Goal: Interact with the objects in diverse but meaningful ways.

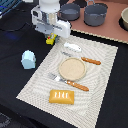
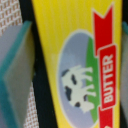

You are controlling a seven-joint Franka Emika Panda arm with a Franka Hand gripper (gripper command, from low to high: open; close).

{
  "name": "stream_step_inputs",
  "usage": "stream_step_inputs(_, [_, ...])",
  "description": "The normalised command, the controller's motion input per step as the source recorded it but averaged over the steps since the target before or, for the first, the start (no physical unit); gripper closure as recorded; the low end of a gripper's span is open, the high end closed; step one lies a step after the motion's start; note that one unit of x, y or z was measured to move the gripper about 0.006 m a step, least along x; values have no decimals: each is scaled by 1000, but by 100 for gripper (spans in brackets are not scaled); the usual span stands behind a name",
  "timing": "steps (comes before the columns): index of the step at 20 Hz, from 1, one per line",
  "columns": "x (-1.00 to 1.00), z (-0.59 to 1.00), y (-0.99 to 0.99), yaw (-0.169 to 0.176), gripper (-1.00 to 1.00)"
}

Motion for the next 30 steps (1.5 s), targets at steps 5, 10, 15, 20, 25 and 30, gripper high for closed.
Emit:
stream_step_inputs(5, [-77, 440, 46, -28, 100])
stream_step_inputs(10, [5, 1000, 204, -14, 100])
stream_step_inputs(15, [307, 1000, 254, 17, 100])
stream_step_inputs(20, [774, 377, 47, 26, 100])
stream_step_inputs(25, [882, 635, 162, 107, 100])
stream_step_inputs(30, [871, 862, 171, 109, 100])
